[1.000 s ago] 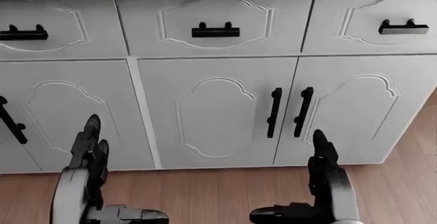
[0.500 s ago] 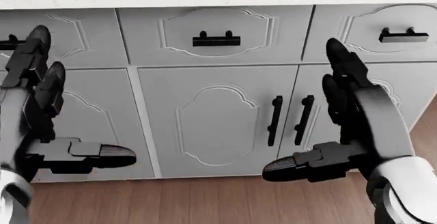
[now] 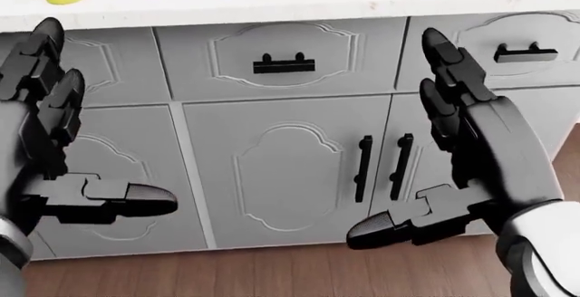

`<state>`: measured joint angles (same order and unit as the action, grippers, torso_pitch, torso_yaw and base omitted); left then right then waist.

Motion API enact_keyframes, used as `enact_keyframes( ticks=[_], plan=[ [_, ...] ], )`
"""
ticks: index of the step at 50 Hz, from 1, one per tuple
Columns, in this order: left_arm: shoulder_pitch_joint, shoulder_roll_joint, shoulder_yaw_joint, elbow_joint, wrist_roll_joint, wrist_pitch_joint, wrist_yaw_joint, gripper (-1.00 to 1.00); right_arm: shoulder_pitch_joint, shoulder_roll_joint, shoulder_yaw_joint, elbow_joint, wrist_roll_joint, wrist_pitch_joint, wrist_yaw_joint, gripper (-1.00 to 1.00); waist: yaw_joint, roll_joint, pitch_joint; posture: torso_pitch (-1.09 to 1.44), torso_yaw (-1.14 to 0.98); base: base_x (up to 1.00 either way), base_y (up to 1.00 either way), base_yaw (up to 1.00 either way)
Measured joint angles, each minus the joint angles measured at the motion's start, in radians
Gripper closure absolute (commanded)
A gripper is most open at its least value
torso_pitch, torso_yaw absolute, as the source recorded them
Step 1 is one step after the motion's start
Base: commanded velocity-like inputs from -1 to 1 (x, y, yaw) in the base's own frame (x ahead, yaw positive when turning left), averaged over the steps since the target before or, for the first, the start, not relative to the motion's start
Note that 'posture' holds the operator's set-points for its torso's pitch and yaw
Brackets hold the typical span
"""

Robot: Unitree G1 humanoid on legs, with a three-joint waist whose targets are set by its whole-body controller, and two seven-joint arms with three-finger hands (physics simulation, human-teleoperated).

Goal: Place the bread and cheese on the cutting board.

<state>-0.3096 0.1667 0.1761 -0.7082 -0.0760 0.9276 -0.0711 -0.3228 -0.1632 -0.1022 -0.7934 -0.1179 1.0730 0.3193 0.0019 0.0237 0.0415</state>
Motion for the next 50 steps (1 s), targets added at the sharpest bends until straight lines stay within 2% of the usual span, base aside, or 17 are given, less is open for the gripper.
enact_keyframes(
  ticks=[4,6,8,12,17,20,22,24,26,29,34,36,39,41,45,47,50],
  plan=[
    [0.010,-0.004,-0.001,0.010,0.015,-0.005,0.002,-1.00,0.002,0.004,0.014,0.001,0.010,-0.011,0.008,-1.00,0.009,-0.029,-0.005,0.00,0.00,0.13,0.02,0.00],
    [0.003,-0.004,0.000,0.006,0.018,-0.001,0.001,-1.00,0.002,0.002,0.013,0.001,0.010,-0.018,0.010,-1.00,0.007,-0.056,-0.006,0.00,0.00,0.14,0.02,0.00],
    [0.000,-0.011,-0.012,0.000,0.016,-0.004,-0.002,-1.00,0.007,-0.003,0.003,0.002,0.003,-0.021,0.008,-1.00,-0.003,-0.040,0.000,0.00,0.00,0.15,0.02,0.00],
    [-0.002,-0.012,-0.022,0.003,0.006,0.000,-0.014,-1.00,0.010,-0.002,-0.006,0.012,-0.010,-0.012,0.002,-1.00,-0.006,-0.050,-0.007,0.00,0.00,0.15,0.02,0.00],
    [-0.008,-0.009,-0.011,-0.007,0.014,-0.001,-0.011,-1.00,-0.003,-0.005,0.008,-0.012,-0.013,-0.019,0.009,-1.00,-0.006,-0.005,0.005,0.00,0.00,0.18,0.06,0.00],
    [-0.018,-0.005,-0.012,-0.004,0.015,0.001,-0.011,-1.00,-0.026,0.014,-0.011,-0.007,0.002,-0.003,0.010,-1.00,-0.011,0.047,0.004,0.00,0.00,0.43,-0.06,0.00],
    [-0.011,-0.003,-0.004,0.005,0.018,0.004,-0.010,-1.00,-0.030,0.020,-0.012,-0.001,0.021,0.016,0.006,-1.00,-0.005,0.042,0.020,0.00,0.00,0.23,0.00,0.00],
    [-0.007,-0.002,0.003,0.011,0.023,0.010,-0.007,-1.00,-0.029,0.008,-0.003,-0.004,0.034,0.019,0.001,-1.00,0.000,0.044,0.004,0.00,0.00,0.11,0.00,0.00],
    [-0.014,-0.001,0.005,0.008,0.025,0.008,-0.005,-1.00,-0.027,0.002,0.003,-0.010,0.037,0.009,-0.005,-1.00,0.002,0.032,-0.013,0.00,0.00,0.07,0.00,0.00],
    [-0.013,-0.002,0.000,0.002,0.023,-0.002,-0.008,-1.00,-0.023,0.000,0.010,-0.014,0.035,-0.001,-0.008,-1.00,0.006,-0.001,-0.014,0.00,0.00,0.07,0.00,0.00],
    [-0.006,-0.002,0.006,0.006,0.022,-0.004,-0.010,-1.00,-0.016,0.001,0.017,-0.020,0.033,-0.004,-0.004,-1.00,0.015,-0.075,-0.020,0.00,0.00,0.06,0.00,0.00],
    [-0.002,-0.010,-0.008,0.009,0.019,0.001,-0.012,-1.00,-0.008,-0.003,0.005,-0.021,0.027,-0.001,-0.004,-1.00,0.003,-0.049,-0.013,0.00,0.00,0.07,0.00,0.00],
    [-0.009,-0.007,-0.016,-0.005,0.008,0.017,-0.019,-1.00,-0.001,-0.003,-0.003,-0.022,0.016,0.009,-0.007,-1.00,-0.008,-0.052,-0.012,0.00,0.00,0.06,0.00,0.00],
    [-0.018,-0.003,-0.004,-0.014,0.004,0.018,-0.020,-1.00,-0.011,-0.004,0.000,-0.032,0.013,0.017,-0.005,-1.00,-0.006,-0.041,-0.014,0.00,0.00,0.06,0.00,0.00],
    [-0.043,0.011,0.023,-0.065,-0.004,0.045,-0.009,-1.00,-0.044,-0.015,0.005,-0.098,0.017,0.056,0.008,-1.00,-0.010,0.000,0.001,0.00,0.00,0.06,0.00,0.00],
    [-0.056,0.017,0.031,-0.094,-0.013,0.067,-0.005,-1.00,-0.061,-0.022,0.005,-0.126,0.021,0.079,0.015,-1.00,-0.011,0.043,-0.008,0.00,0.00,0.05,0.00,0.00],
    [-0.045,0.024,0.043,-0.089,-0.018,0.074,0.002,-1.00,-0.054,-0.014,0.025,-0.129,0.029,0.097,0.026,-1.00,0.007,0.025,-0.003,0.00,0.00,0.06,0.00,0.00]
  ],
)
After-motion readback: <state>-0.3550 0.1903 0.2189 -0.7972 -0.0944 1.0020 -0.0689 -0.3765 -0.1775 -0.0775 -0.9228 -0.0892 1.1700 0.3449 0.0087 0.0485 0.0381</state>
